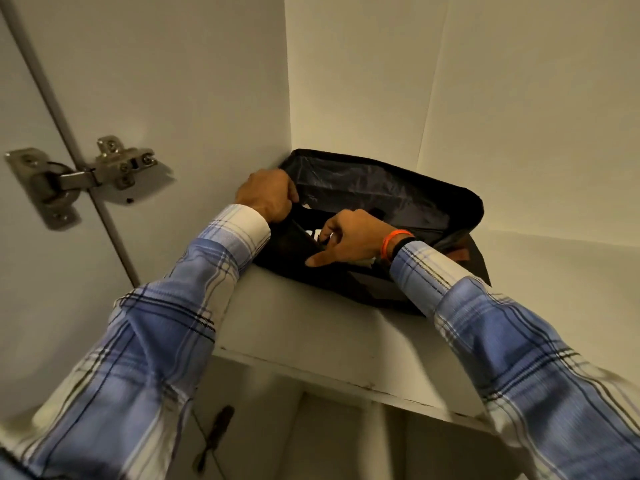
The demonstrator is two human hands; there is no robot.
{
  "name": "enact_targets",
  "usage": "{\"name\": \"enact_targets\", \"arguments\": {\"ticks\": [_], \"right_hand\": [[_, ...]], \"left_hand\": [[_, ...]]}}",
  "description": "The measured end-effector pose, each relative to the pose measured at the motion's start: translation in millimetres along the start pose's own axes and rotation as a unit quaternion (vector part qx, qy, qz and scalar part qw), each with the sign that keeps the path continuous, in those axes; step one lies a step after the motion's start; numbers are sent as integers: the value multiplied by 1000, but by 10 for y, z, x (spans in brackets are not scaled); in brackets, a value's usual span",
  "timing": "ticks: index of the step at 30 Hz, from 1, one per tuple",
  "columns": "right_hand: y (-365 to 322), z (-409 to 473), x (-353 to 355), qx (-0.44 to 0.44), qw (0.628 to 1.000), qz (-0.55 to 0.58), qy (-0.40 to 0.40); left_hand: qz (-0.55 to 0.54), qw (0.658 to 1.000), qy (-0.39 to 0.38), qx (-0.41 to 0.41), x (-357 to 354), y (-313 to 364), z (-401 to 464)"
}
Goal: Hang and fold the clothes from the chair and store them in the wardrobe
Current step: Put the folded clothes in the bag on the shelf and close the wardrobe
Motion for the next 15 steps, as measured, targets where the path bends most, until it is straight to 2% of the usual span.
{"name": "enact_targets", "arguments": {"ticks": [5, 9, 12, 15], "right_hand": [[-38, -69, -84, 26, 1000, -6, -7], [-94, -57, -24, 20, 999, -26, 21], [-149, -17, 150, 2, 995, -16, 102], [-217, 47, 312, -7, 982, -45, 186]], "left_hand": [[50, 996, -63, -43, -73, 20, -281], [111, 988, -52, -92, 40, 46, -278], [182, 976, -22, -117, 175, 13, -160], [215, 971, 11, -105, 325, -109, 12]]}}
Point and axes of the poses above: each hand's wrist, its own z-axis towards the middle knuckle, its own x-axis out of the back of the hand, y = z × x, the point moved 6 cm from there along z, towards the middle knuckle, and after that the axes turned 15 degrees about y, right-handed, at the moved point
